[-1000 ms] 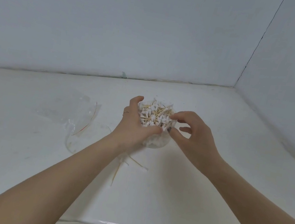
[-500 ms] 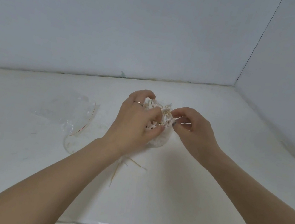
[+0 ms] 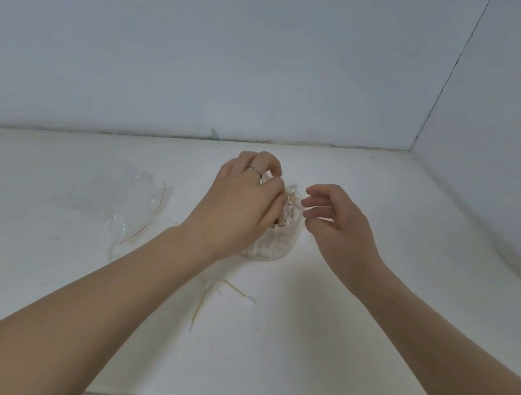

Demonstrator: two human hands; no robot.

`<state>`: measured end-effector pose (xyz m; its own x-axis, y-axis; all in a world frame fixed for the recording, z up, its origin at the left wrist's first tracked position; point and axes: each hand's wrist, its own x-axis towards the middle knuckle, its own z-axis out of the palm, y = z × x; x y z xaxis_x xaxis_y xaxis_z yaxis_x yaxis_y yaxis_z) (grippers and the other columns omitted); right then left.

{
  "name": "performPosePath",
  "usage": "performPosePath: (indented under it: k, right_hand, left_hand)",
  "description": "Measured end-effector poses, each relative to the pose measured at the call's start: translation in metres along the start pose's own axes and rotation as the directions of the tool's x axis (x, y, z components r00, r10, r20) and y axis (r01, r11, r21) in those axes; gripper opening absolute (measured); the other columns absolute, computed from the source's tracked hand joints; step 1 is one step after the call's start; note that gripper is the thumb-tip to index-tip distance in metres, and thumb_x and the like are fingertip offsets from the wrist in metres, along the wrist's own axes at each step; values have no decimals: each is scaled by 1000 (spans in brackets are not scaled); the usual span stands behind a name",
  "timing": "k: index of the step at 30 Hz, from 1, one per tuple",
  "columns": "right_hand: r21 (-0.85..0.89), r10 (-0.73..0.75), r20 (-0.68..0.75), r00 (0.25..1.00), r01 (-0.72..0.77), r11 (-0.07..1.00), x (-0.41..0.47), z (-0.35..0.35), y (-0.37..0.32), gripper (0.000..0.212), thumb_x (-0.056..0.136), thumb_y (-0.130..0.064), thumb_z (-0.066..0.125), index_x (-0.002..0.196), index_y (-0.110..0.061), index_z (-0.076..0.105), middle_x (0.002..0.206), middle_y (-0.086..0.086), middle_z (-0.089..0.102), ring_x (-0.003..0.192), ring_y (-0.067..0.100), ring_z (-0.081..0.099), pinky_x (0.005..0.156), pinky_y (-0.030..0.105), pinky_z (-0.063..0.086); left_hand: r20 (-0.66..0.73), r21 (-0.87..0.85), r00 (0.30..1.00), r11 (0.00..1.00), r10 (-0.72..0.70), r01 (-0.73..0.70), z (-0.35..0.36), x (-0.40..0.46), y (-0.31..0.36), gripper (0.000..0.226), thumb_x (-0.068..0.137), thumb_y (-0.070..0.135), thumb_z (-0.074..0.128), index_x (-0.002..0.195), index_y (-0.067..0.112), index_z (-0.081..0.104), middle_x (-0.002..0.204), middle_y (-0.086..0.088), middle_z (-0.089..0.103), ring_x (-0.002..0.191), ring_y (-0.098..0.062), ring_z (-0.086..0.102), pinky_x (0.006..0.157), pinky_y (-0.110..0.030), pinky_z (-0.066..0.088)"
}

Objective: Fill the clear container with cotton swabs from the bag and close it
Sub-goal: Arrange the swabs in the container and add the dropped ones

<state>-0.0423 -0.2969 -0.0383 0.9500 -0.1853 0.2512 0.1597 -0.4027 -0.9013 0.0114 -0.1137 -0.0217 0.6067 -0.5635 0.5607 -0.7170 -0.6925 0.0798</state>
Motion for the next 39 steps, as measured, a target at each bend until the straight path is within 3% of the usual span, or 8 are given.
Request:
performPosePath:
  k: [6, 10, 16, 22, 27, 32, 37, 39]
  right_hand:
    - [-88, -22, 64, 998, 28, 996, -3, -2, 0, 41, 87, 7, 47, 110, -23, 63, 109, -13, 67, 99, 2, 63, 78, 9, 46]
    - [-187, -69, 104, 992, 88, 978, -1, -3, 1, 47, 86, 7, 43, 113, -29, 59, 112, -16, 64, 101, 6, 62, 82, 16, 48]
    - [-63, -14, 90, 996, 19, 998, 3, -4, 4, 60, 86, 11, 41, 136, -23, 45, 116, -8, 63, 99, 7, 63, 77, 13, 47]
    - [-125, -16, 119, 993, 31, 992, 3, -3, 8, 67, 82, 13, 38, 137, -24, 45, 120, -12, 60, 98, 5, 60, 83, 22, 49]
    - [-165, -70, 116, 991, 89, 982, 6, -4, 2, 64, 79, 13, 45, 131, -25, 51, 124, -15, 58, 109, 5, 54, 91, 18, 44]
    - [-273, -119, 153, 981, 158, 949, 1, -3, 3, 52, 79, 8, 52, 117, -25, 61, 118, -17, 59, 108, -4, 48, 91, 12, 36]
    - [-320, -109, 178, 978, 162, 933, -1, -2, -1, 54, 82, 6, 53, 124, -25, 64, 119, -18, 57, 114, -2, 44, 91, 2, 29]
    - [-338, -115, 175, 978, 169, 926, -2, -3, -2, 56, 82, 6, 53, 126, -25, 65, 120, -20, 55, 120, -2, 43, 94, -3, 24]
  left_hand:
    - [39, 37, 998, 998, 39, -41, 1, 29, -4, 33, 103, 33, 44, 94, 13, 69, 122, -7, 59, 113, -33, 50, 92, -45, 40]
    - [206, 14, 977, 998, 49, -53, 4, 45, -3, 36, 103, 42, 45, 98, 20, 74, 126, 0, 56, 123, -29, 44, 104, -42, 33]
    - [397, -231, 862, 875, -314, 425, 18, 47, 0, 25, 90, 53, 68, 89, 31, 58, 112, 4, 50, 115, -18, 35, 103, -37, 35]
    - [383, -197, 785, 787, -487, 584, 23, 56, 5, 57, 78, 58, 79, 109, 30, 41, 114, 2, 49, 112, -23, 41, 92, -34, 32]
    - [433, -310, 761, 713, -483, 629, 8, 50, -2, 78, 70, 69, 71, 130, 30, 40, 126, -2, 48, 123, -24, 41, 107, -44, 41]
    - [401, -363, 821, 752, -407, 550, -10, 31, -17, 56, 70, 62, 62, 118, 33, 53, 129, 5, 51, 128, -18, 41, 110, -44, 40]
    - [460, -331, 789, 746, -407, 578, -3, 27, -11, 74, 65, 72, 63, 124, 31, 48, 127, 1, 46, 125, -19, 42, 102, -39, 44]
    - [448, -405, 804, 713, -391, 572, 1, 26, -14, 51, 86, 56, 68, 124, 27, 50, 127, 0, 48, 117, -16, 51, 92, -27, 46]
